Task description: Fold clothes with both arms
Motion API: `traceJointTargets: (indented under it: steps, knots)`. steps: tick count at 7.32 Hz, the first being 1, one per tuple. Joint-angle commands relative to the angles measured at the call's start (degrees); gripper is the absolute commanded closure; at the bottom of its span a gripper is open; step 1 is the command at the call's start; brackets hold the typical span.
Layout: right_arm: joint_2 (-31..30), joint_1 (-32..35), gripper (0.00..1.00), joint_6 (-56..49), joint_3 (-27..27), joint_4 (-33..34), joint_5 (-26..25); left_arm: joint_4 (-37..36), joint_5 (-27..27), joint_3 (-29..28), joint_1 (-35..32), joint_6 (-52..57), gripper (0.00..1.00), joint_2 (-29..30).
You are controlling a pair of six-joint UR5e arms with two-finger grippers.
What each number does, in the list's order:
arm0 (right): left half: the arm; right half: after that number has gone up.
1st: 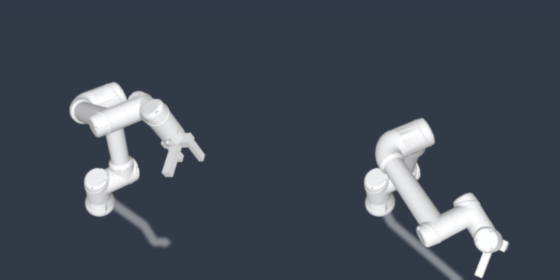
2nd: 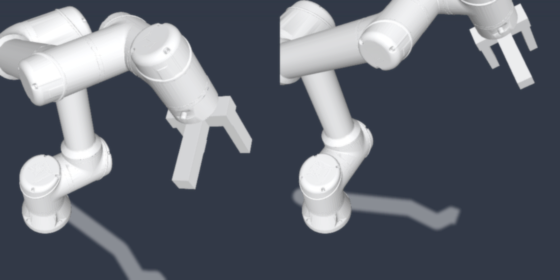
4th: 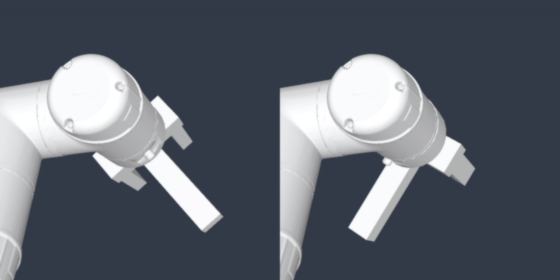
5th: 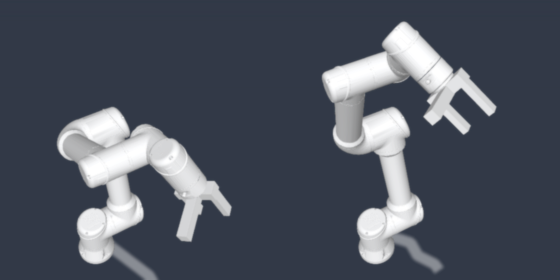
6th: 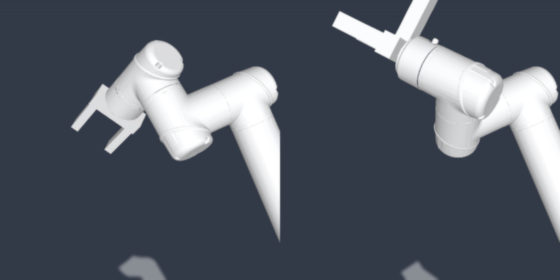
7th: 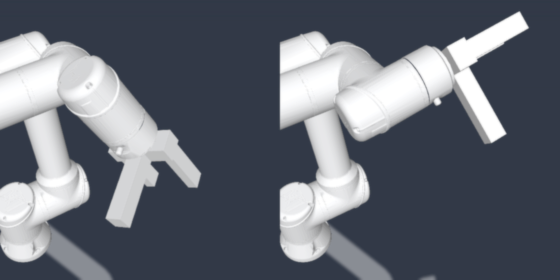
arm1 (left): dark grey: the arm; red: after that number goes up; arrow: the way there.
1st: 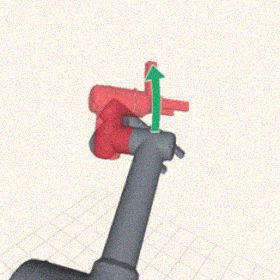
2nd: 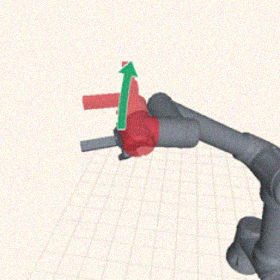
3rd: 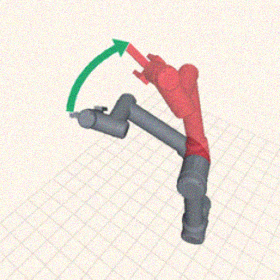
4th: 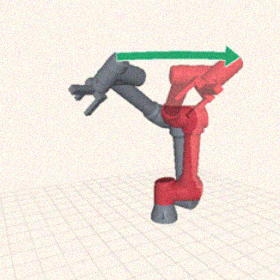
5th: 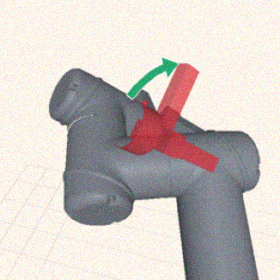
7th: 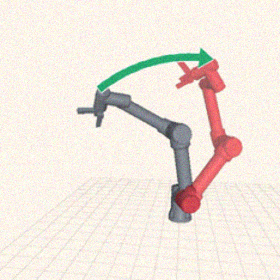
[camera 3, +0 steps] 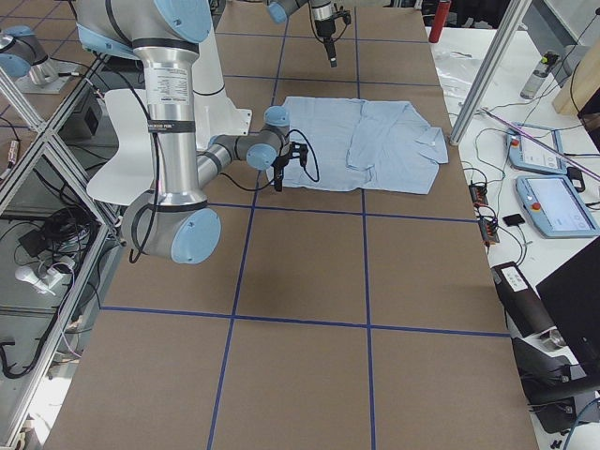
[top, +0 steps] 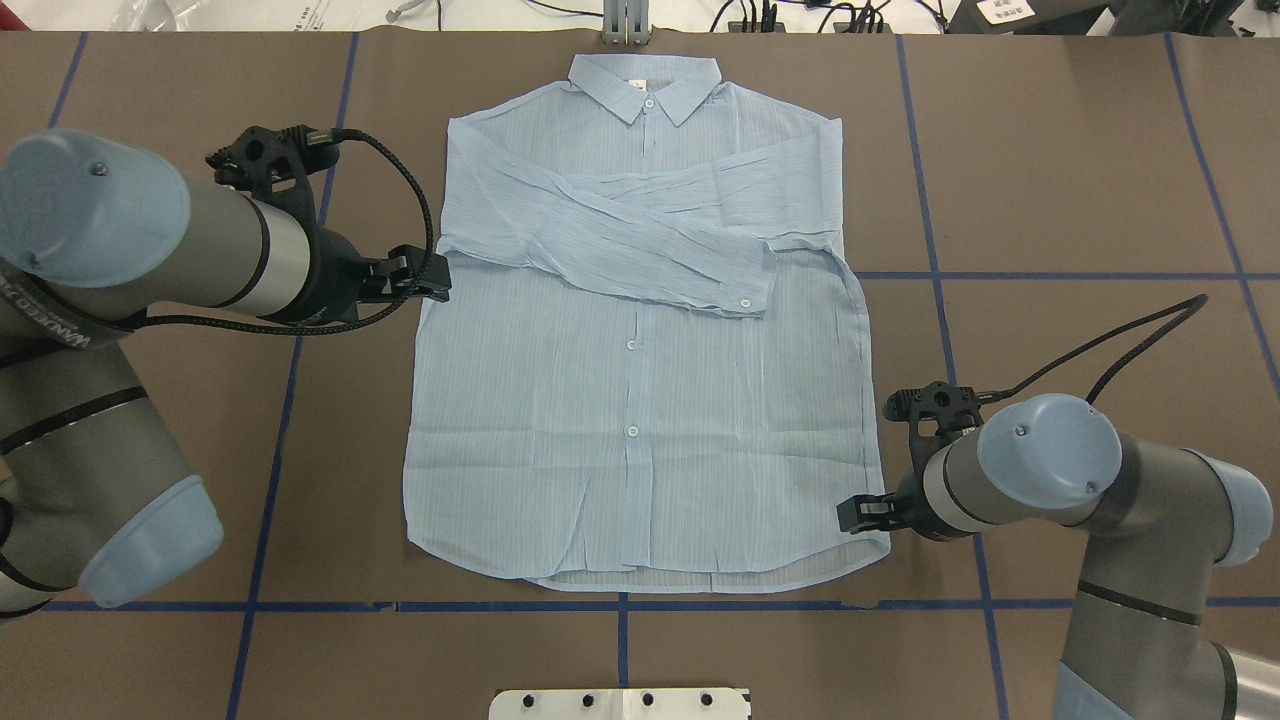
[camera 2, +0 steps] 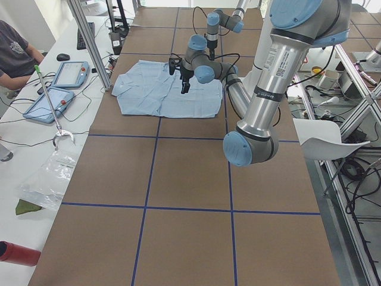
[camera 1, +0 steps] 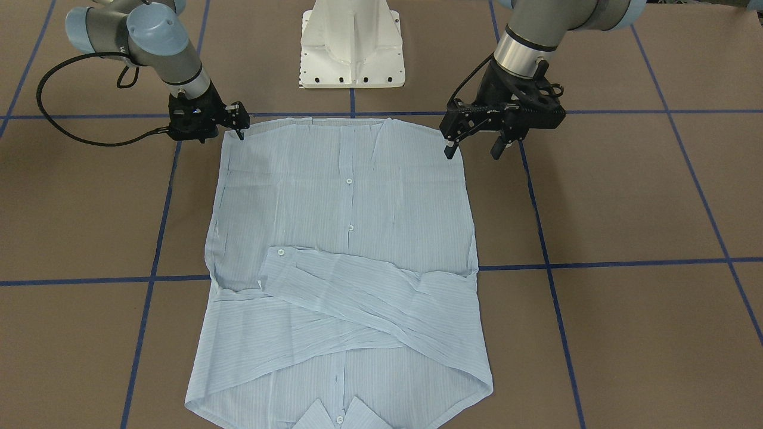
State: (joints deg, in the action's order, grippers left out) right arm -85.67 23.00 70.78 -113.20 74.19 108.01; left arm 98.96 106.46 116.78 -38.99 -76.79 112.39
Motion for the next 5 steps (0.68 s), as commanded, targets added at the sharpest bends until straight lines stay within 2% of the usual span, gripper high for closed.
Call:
traceJointTargets:
  steps: [1, 2, 5]
  knots:
    - [0.2, -0.1, 0.33, -0.1, 0.3, 0.0, 1.3, 0.0, 0.0, -0.1, 0.0, 0.1, 0.01, 0.0]
    - [0.2, -0.1, 0.44, -0.1, 0.4, 0.0, 1.4, 0.0, 0.0, -0.1, 0.0, 0.1, 0.01, 0.1]
    - [0.2, -0.2, 0.50, -0.2, 0.4, 0.0, 2.9, 0.0, 0.0, -0.1, 0.0, 0.1, 0.01, -0.2]
